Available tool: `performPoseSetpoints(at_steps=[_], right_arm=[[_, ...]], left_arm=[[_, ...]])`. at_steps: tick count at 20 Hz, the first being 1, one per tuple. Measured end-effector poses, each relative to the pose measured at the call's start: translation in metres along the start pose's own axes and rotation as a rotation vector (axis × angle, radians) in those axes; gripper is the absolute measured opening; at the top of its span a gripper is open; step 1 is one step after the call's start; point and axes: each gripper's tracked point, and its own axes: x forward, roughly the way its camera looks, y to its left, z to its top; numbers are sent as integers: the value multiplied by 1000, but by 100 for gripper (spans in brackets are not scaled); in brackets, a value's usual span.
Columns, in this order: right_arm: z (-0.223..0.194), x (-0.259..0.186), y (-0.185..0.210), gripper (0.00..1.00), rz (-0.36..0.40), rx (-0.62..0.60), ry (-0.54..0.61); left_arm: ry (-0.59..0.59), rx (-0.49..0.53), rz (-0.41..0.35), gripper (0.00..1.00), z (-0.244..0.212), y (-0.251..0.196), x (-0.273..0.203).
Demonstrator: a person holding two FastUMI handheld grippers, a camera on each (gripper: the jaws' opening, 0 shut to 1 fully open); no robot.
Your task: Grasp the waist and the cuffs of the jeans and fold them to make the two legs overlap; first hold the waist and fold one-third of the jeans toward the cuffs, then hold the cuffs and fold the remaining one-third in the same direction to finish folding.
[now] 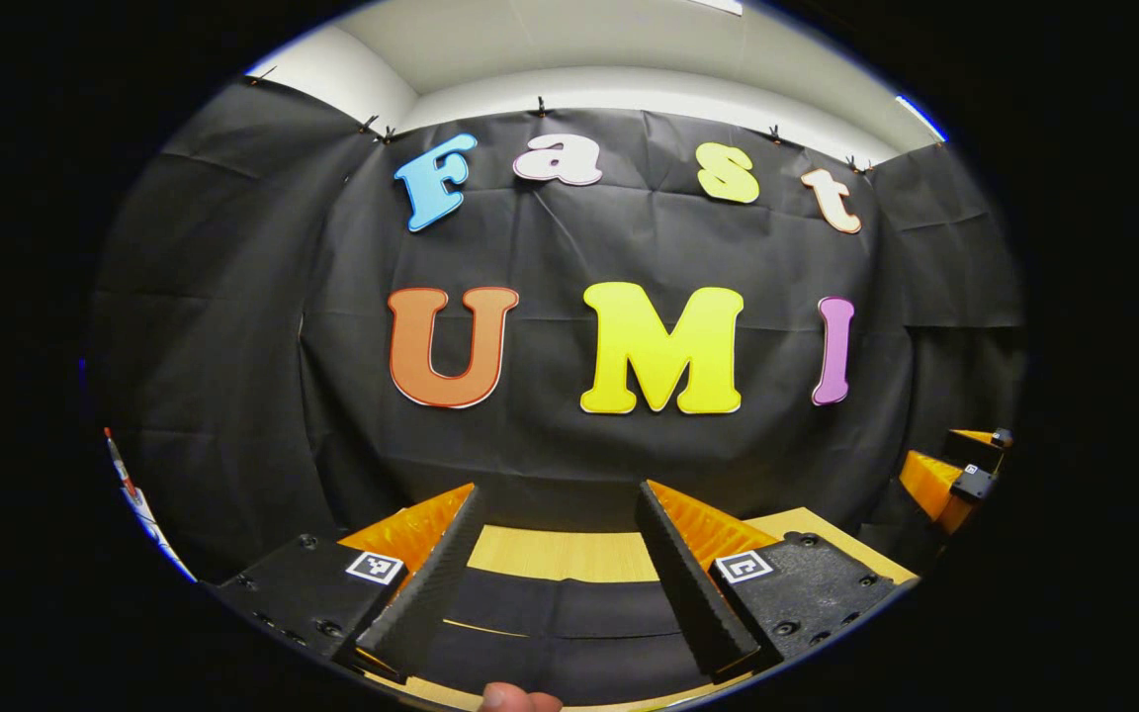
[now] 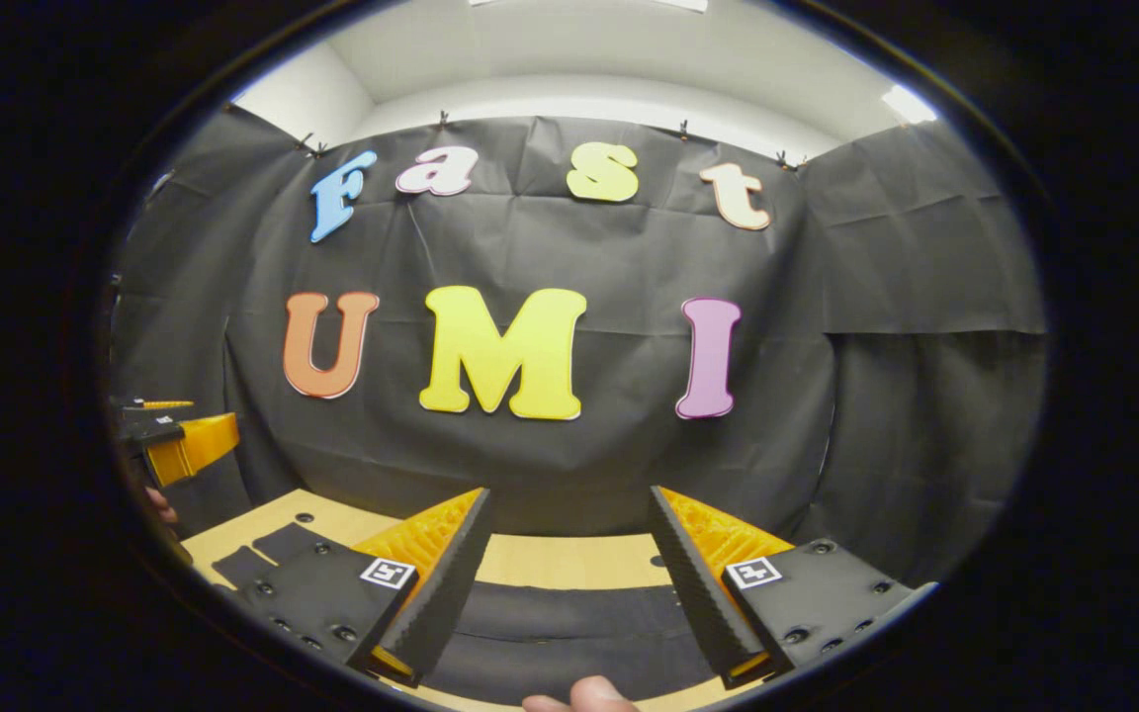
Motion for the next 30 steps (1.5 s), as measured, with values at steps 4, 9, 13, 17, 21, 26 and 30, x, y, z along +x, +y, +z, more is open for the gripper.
performPoseSetpoints(at_steps=[4,9,13,17,21,26,30], right_arm=[[-12,10,-24,97,-21,-42,25],[-33,19,-85,97,-83,-21,84],[-73,28,-137,97,-86,-1,174],[-127,38,-175,98,-57,55,322],[-178,48,-203,98,-76,111,466],[-229,44,-228,99,-168,217,618],[-261,40,-240,98,-241,258,732]], left_arm=[[-6,11,27,98,-2,11,3],[51,-7,41,100,-27,10,10],[151,-33,105,98,-62,21,13],[261,-63,219,99,-97,52,4],[357,-134,331,99,-135,100,-10],[503,-349,476,99,-201,173,-31],[628,-592,587,99,-259,218,-44]])
